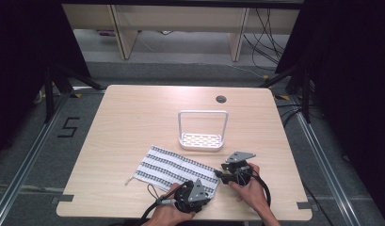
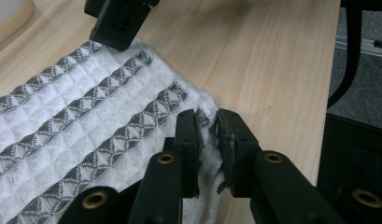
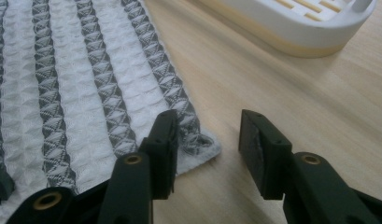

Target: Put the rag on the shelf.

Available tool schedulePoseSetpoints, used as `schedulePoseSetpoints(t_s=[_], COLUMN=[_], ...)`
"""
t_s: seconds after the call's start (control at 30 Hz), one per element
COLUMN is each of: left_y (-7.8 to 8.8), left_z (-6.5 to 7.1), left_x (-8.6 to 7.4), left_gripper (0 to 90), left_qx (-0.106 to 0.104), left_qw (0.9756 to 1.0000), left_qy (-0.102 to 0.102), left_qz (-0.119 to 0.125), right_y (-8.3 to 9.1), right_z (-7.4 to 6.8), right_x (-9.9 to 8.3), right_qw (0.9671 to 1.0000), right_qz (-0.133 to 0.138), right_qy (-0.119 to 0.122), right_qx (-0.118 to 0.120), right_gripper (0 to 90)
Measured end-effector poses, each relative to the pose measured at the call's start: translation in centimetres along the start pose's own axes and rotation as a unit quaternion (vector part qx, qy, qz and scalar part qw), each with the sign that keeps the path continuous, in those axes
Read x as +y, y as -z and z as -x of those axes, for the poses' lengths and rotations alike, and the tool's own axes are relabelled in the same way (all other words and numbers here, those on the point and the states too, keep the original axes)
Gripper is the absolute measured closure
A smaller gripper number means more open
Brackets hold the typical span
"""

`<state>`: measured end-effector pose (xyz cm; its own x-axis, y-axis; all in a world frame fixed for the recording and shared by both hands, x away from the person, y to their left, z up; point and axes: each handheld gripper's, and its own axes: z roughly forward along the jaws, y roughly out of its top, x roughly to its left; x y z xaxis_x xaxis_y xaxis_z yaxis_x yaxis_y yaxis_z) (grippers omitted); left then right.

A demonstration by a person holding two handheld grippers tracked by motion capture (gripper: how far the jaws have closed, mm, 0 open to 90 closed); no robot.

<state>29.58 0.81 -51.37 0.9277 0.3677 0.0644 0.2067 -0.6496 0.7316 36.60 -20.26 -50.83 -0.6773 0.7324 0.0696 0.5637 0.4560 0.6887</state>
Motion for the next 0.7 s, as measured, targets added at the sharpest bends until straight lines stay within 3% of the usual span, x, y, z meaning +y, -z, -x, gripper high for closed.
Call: schedulePoseSetpoints(t_s=[0.1,0.3,0.33,0.4,0.47,0.6,0.67,0.7], left_y=[0.0,0.2,0.3,0.5,0.9,1.9,2.5,3.0], left_z=[-0.1,0.0,-0.1,-0.4,-0.5,-0.9,-1.3,-1.4], left_x=[0.0,0.0,0.0,0.1,0.2,0.5,0.5,0.6], left_gripper=[79.7,80.8,81.0,81.1,81.3,81.3,81.4,81.4], left_qx=[0.000,-0.002,0.000,-0.002,-0.002,0.002,0.009,0.005], left_qw=[1.0000,1.0000,1.0000,0.9999,0.9997,0.9993,0.9993,0.9983], left_qy=[-0.002,0.001,-0.001,-0.001,0.008,0.014,0.008,0.024], left_qz=[0.001,0.007,0.006,0.012,0.022,0.033,0.034,0.052], right_y=[0.1,0.1,0.1,0.4,0.7,1.4,1.6,1.9], right_z=[0.1,-0.1,0.0,-0.2,-0.1,-0.4,-0.6,-0.7], right_x=[0.0,-0.2,-0.2,-0.1,0.0,0.3,0.5,0.7], right_qw=[0.9999,0.9998,0.9998,0.9998,0.9995,0.9992,0.9988,0.9984], right_qz=[-0.004,0.001,0.008,0.000,0.019,0.032,0.040,0.048], right_qy=[0.013,-0.009,0.007,0.002,0.019,0.016,0.018,0.017], right_qx=[0.005,0.017,0.019,0.021,0.017,0.019,0.021,0.025], right_gripper=[64.8,76.2,81.8,84.5,86.8,87.9,88.0,88.3])
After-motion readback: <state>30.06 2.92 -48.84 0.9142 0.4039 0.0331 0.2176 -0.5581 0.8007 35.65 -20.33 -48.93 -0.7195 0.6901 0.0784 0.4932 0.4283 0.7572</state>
